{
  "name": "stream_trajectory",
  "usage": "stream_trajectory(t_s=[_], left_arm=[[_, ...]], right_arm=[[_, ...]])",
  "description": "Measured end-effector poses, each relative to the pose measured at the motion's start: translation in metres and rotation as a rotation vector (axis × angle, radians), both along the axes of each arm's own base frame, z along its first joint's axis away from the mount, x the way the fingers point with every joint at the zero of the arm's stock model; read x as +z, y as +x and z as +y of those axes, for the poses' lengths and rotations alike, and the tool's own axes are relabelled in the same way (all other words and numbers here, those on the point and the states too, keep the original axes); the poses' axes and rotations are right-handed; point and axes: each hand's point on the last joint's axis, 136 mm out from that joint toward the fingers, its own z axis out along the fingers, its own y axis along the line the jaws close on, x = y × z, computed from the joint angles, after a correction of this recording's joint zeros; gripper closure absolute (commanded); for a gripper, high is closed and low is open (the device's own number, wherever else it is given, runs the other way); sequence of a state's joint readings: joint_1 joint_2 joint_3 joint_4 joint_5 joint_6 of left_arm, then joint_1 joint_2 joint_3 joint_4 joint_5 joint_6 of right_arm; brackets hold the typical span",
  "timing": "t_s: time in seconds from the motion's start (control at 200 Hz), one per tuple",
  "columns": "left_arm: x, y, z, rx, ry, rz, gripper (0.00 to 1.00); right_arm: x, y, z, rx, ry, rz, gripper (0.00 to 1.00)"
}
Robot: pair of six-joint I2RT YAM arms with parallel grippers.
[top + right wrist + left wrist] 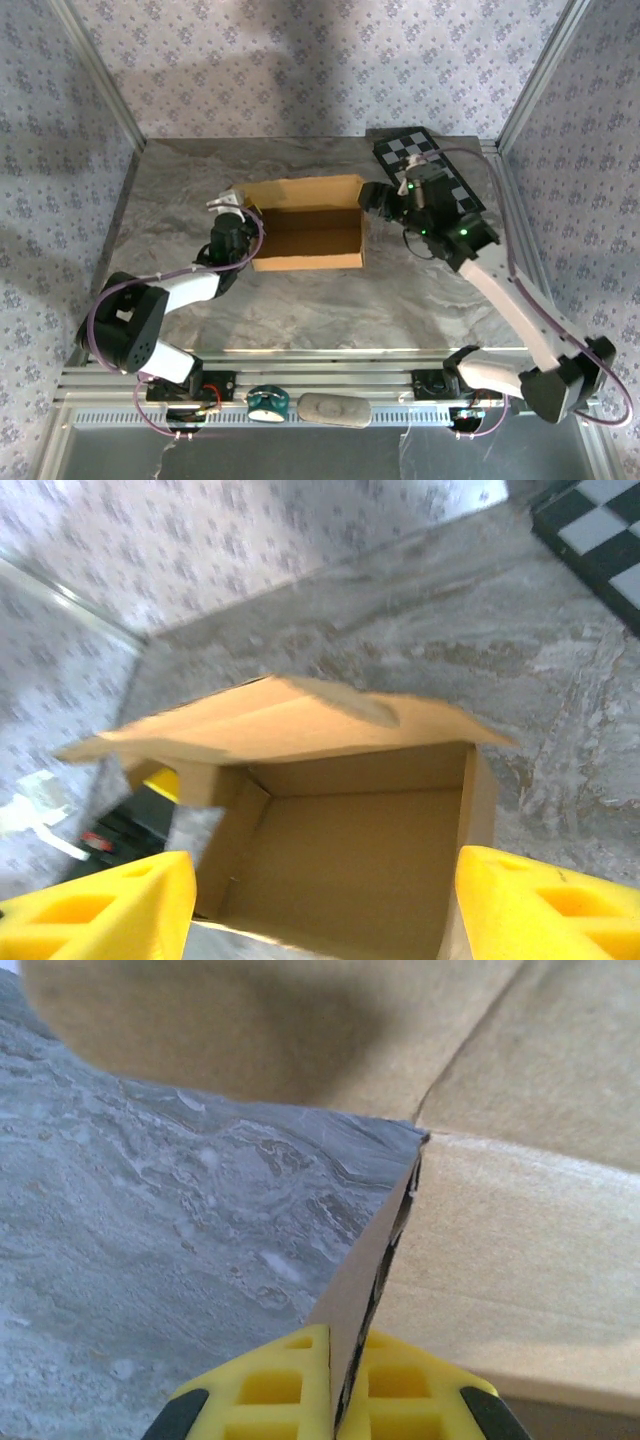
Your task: Fold the paper box
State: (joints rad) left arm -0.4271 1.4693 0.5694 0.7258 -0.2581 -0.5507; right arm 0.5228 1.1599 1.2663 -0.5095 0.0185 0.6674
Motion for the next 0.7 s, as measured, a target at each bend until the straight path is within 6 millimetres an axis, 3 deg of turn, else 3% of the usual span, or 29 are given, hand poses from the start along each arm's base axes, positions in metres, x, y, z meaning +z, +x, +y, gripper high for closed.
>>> stream_trajectory(t_s=[0.085,0.145,0.25,0.405,0.545,0.62,0.7], left_arm=[[0.001,0.005,0.002,0.000,0.004,-0.004,1.00],[0.002,0.007,0.003,-0.002,0.004,-0.007,1.00],[0.003,0.008,0.000,-0.016,0.000,-0.008,1.00],[0.004,0.007,-0.004,-0.045,0.017,-0.008,1.00],[0.007,0.007,-0.008,-0.077,0.051,-0.002,1.00],[0.007,0.007,-0.008,-0.092,0.065,0.002,1.00],[0.008,0.009,-0.006,-0.096,0.071,0.006,1.00]], right_arm=[[0.026,0.000,-0.019,-0.069,0.062,-0.002,0.26],[0.030,0.006,-0.034,-0.132,0.099,0.025,0.27],[0.015,0.031,-0.062,-0.255,0.151,0.132,0.31],[-0.024,0.091,-0.090,-0.383,0.186,0.302,0.34],[-0.042,0.143,-0.093,-0.407,0.217,0.386,0.35],[-0.049,0.167,-0.086,-0.385,0.242,0.423,0.36],[-0.062,0.180,-0.072,-0.350,0.257,0.482,0.35]])
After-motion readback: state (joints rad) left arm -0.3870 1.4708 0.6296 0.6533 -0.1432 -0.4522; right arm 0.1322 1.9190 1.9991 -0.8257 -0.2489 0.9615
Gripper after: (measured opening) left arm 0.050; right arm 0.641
